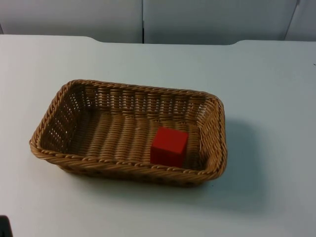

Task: Pick up the basket with the left hand and place the cube into the basket with the right hand.

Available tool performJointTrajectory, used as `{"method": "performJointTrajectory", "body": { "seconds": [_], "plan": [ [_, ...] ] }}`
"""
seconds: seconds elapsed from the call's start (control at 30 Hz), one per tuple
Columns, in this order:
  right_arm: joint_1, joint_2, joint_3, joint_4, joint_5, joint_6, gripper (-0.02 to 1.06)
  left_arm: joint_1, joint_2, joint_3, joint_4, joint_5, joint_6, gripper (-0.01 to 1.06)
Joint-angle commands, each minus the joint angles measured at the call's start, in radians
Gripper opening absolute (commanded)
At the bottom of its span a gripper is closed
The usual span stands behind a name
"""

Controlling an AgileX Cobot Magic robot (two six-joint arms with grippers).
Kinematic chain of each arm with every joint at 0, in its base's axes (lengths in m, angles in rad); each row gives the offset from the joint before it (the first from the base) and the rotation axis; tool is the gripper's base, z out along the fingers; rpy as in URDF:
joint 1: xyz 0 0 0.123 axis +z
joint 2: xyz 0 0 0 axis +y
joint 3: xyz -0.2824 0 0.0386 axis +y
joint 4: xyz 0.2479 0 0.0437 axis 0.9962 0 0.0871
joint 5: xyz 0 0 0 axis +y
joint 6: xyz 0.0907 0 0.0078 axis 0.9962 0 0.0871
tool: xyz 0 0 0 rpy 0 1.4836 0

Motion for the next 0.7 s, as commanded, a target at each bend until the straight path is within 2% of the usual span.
{"method": "performJointTrajectory", "body": {
  "seconds": [0.0,0.03,0.1,0.13,0.3,0.43,0.67],
  "plan": [
    [-0.004,-0.041,0.033,0.283,0.033,-0.143,0.00,-0.020,-0.019,0.003,-0.020,0.048,-0.006,0.00],
    [-0.004,-0.064,0.052,0.390,0.059,-0.178,0.00,-0.028,-0.027,0.003,-0.023,0.067,-0.006,0.00],
    [-0.004,-0.117,0.087,0.478,0.098,-0.187,0.00,-0.046,-0.046,0.003,-0.018,0.107,-0.006,0.00],
    [-0.004,-0.141,0.107,0.495,0.116,-0.187,0.00,-0.052,-0.057,0.003,-0.011,0.126,-0.006,0.00],
    [-0.004,-0.201,0.159,0.524,0.164,-0.167,0.00,-0.052,-0.068,0.003,-0.004,0.160,-0.006,0.00],
    [-0.004,-0.201,0.159,0.533,0.156,-0.155,0.00,-0.063,-0.068,0.015,-0.017,0.175,-0.009,0.00],
    [-0.004,-0.201,0.161,0.533,0.149,-0.152,0.00,-0.085,-0.068,0.149,-0.034,0.179,-0.014,0.00]
  ]
}}
